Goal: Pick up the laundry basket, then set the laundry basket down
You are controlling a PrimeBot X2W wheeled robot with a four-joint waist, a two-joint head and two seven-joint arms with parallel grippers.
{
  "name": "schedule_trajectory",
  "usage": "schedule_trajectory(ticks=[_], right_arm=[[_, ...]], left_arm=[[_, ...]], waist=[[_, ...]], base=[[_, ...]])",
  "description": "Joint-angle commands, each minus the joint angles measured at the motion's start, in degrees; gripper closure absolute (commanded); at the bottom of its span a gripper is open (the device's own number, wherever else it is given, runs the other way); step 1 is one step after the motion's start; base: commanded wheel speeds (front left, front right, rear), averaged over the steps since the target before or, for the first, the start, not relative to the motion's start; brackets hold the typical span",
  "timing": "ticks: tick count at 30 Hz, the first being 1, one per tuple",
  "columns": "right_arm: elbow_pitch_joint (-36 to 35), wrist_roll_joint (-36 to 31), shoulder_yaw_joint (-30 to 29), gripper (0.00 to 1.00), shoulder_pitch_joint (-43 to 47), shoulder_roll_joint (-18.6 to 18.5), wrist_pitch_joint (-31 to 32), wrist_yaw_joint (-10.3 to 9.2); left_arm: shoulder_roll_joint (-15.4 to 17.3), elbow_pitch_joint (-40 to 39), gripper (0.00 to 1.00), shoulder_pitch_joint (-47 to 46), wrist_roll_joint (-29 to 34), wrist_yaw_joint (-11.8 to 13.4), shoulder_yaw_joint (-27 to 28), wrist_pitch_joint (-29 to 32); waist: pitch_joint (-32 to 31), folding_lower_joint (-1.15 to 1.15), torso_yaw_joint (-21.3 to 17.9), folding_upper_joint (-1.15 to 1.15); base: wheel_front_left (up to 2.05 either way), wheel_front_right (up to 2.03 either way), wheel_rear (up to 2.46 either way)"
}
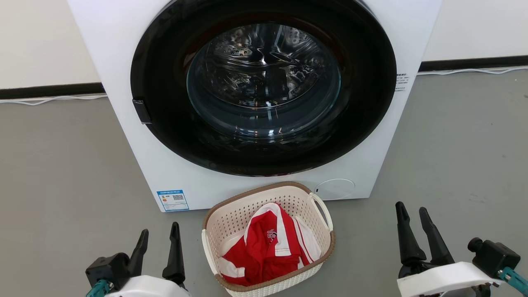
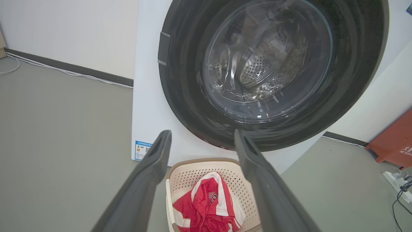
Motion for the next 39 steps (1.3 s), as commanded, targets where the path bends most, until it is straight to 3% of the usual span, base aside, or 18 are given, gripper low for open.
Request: schedule_trajectory(ticks=[1,39], right_arm=[[-1.9,-1.6,1.1,0.0,-0.9,-0.6,-0.9,0.3],[-5.3,-25.0,3.5,0.0,-0.4,-0.8,-6.9,0.43]], left_arm=[[0.6,-2.1,0.0,-0.8,1.6,0.7,1.0,-0.7],[2.0,-8.4,0.0,1.2,26.3,7.6,-3.5,-6.7]], waist=[[0.0,0.0,0.0,0.0],[0.2,0.0,-0.2,0.0]], base=[[0.0,0.0,0.0],[0.0,0.0,0.0]])
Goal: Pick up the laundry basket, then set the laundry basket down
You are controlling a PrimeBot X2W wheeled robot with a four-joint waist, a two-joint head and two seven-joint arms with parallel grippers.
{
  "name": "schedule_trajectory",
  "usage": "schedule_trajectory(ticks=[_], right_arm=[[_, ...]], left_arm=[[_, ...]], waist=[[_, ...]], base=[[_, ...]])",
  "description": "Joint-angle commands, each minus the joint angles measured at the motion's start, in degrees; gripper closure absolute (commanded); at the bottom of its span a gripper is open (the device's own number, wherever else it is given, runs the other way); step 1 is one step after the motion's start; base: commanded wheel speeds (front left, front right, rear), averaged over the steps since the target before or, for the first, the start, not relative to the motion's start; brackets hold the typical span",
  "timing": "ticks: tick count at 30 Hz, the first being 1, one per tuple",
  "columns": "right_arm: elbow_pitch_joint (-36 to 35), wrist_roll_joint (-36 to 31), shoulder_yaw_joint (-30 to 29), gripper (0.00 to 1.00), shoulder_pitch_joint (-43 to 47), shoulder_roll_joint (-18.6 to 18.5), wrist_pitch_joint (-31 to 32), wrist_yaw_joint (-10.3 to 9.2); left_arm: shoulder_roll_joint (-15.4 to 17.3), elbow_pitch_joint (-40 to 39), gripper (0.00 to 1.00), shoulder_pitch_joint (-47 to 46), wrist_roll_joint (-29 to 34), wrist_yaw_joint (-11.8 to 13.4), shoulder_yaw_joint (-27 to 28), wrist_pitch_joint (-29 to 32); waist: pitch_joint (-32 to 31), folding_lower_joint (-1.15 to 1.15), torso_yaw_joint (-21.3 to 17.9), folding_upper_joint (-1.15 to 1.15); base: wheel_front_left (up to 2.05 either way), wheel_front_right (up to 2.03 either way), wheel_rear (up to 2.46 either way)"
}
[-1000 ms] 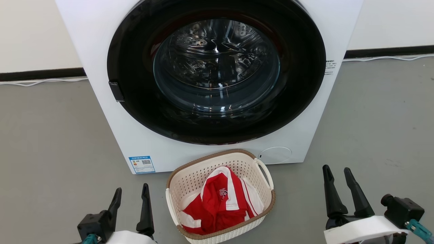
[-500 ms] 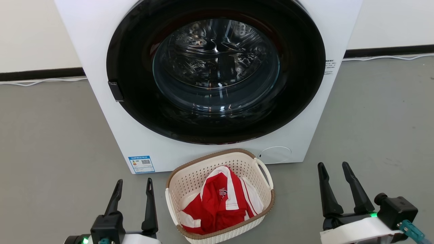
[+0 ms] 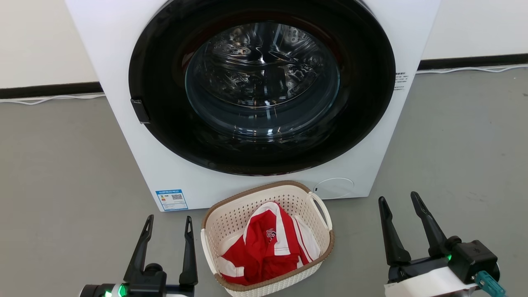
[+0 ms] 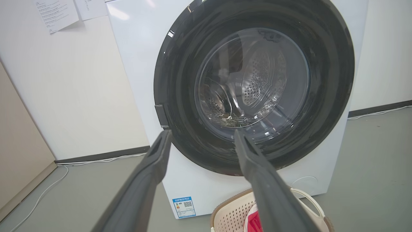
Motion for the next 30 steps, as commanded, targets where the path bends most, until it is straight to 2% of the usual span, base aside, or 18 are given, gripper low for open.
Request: schedule_trajectory(ticks=[1,30], right_arm=[[-1.6,-0.5,1.5,0.0,-0.5,-0.5,-0.7,0.41],[-0.2,0.9,1.3,0.0,-0.2,-0.5,-0.7,0.41]], left_arm=[[0.2,-1.8,0.0,-1.1,0.7,0.5,1.8,-0.5],[-1.1,-1.0,0.0,-0.5,-0.1,-0.9,2.9,-0.5]], waist=[[0.0,0.0,0.0,0.0],[0.9,0.0,0.1,0.0]], base=[[0.0,0.0,0.0],[0.0,0.0,0.0]])
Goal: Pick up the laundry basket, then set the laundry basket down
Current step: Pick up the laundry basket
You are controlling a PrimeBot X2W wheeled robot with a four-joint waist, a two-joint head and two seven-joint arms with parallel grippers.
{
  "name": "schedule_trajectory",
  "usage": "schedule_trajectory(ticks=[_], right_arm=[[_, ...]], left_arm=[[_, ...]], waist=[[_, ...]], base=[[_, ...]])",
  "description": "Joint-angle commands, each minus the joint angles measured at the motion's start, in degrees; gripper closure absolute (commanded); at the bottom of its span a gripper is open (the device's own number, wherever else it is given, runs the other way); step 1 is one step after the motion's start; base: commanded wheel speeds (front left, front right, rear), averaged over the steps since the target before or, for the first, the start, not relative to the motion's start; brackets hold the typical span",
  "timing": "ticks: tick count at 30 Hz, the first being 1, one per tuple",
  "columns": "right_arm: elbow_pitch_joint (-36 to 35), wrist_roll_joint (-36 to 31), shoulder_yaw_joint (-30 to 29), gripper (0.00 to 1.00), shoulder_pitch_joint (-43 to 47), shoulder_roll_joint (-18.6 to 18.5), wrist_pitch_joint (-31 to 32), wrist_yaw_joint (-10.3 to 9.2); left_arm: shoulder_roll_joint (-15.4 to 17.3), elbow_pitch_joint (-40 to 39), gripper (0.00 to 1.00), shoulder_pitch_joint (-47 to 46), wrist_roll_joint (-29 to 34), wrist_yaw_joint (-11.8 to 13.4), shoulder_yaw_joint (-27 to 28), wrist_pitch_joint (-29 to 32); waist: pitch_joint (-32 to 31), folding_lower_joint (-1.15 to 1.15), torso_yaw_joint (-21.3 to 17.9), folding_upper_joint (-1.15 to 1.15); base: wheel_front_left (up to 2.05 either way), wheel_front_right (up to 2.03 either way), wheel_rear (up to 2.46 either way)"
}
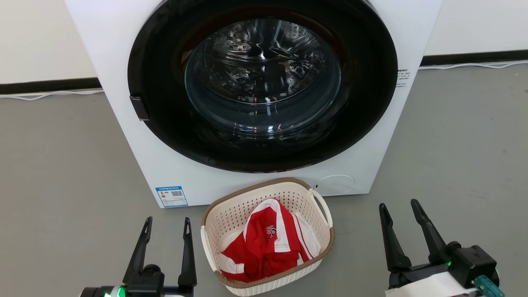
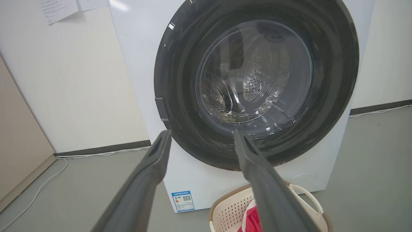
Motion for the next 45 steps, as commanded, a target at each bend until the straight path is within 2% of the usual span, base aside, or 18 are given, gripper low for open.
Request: schedule_trajectory(ticks=[1,11,22,34,45], right_arm=[[-1.0,0.4,1.3,0.0,-1.2,-0.4,-0.6,0.41],[-0.1,1.0,0.6,0.0,-3.6,-0.4,-0.6,0.41],[-0.6,0.1,-0.8,0.0,-11.3,-0.4,-0.6,0.41],[-2.4,-1.2,-2.2,0.0,-19.7,-0.4,-0.6,0.41],[-3.6,-1.7,-2.2,0.0,-24.7,-0.4,-0.6,0.41]], left_arm=[[-0.5,-1.0,0.0,-0.8,-0.1,-0.5,2.0,-0.4],[-1.5,0.5,0.0,-3.5,-1.6,-2.5,3.1,-0.4],[-3.0,6.1,0.0,-12.6,-3.9,-6.0,5.3,-0.4],[-3.7,18.0,0.0,-24.1,-5.5,-10.1,7.4,-0.4],[-3.9,31.4,0.0,-31.6,-9.0,-12.0,7.6,-0.4]], waist=[[0.5,0.0,0.0,0.0],[5.8,0.0,0.3,0.0],[18.3,0.0,0.9,0.0],[30.8,0.0,1.1,0.0],[37.7,0.0,0.6,0.0]], base=[[0.0,0.0,0.0],[0.0,0.0,0.0],[0.0,0.0,0.0],[0.0,0.0,0.0],[0.0,0.0,0.0]])
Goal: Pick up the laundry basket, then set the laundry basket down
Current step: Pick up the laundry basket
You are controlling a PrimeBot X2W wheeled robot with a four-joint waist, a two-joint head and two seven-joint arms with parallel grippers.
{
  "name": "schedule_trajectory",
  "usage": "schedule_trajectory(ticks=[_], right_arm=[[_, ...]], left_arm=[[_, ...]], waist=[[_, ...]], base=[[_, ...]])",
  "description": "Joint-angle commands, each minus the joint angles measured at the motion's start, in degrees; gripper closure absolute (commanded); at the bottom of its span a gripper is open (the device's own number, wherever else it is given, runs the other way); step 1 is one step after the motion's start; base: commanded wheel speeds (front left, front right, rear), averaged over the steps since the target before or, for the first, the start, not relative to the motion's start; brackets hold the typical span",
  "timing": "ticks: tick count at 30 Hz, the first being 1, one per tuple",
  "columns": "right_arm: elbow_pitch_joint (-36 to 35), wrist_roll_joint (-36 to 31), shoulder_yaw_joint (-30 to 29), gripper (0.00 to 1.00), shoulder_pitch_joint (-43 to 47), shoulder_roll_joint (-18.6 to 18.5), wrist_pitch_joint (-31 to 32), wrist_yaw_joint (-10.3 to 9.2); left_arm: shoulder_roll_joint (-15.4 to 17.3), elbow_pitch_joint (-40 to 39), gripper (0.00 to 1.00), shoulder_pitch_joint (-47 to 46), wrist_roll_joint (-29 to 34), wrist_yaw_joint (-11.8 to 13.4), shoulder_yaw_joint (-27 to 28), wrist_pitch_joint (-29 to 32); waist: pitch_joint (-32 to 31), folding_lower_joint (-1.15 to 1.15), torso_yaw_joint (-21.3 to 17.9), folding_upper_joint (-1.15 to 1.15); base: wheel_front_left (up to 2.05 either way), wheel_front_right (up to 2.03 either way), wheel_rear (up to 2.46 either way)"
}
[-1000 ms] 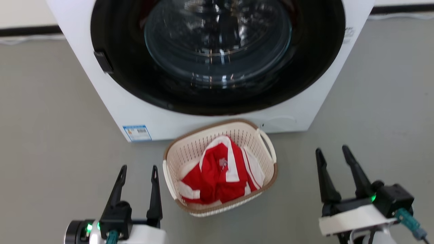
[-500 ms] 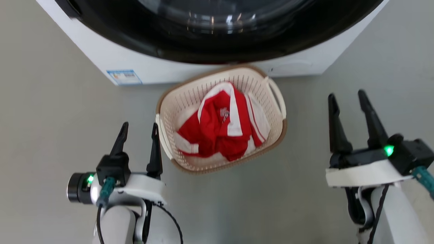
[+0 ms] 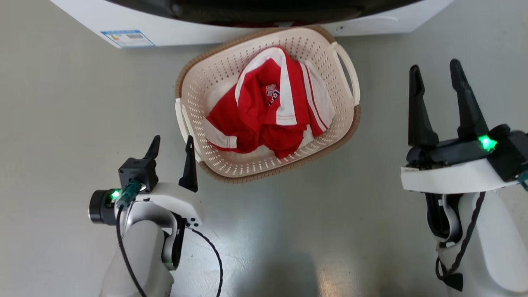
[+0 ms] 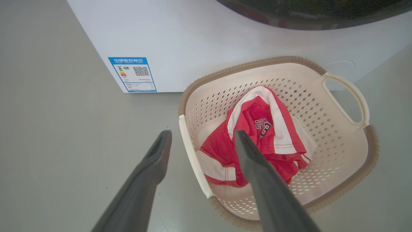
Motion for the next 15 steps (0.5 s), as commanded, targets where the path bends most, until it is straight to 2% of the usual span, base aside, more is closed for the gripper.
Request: schedule_trajectory(ticks=[1,10,15], right_arm=[[-1.9,-0.9,1.3,0.0,-0.7,0.2,-0.6,0.4],[-2.6,-1.2,1.3,0.0,-2.2,0.2,-0.6,0.4],[-3.1,-1.2,1.3,0.0,-2.7,0.2,-0.6,0.4]], left_arm=[[0.7,1.5,0.0,-1.6,-0.3,-1.0,0.9,-0.4],[0.7,10.7,0.0,-6.9,-3.5,-1.4,0.3,-0.4],[0.7,14.2,0.0,-8.7,-3.4,-1.1,0.5,-0.4]], waist=[[1.7,0.0,-0.3,0.0],[5.1,0.0,-1.2,0.0],[6.5,0.0,-1.9,0.0]], base=[[0.0,0.0,0.0],[0.0,0.0,0.0],[0.0,0.0,0.0]])
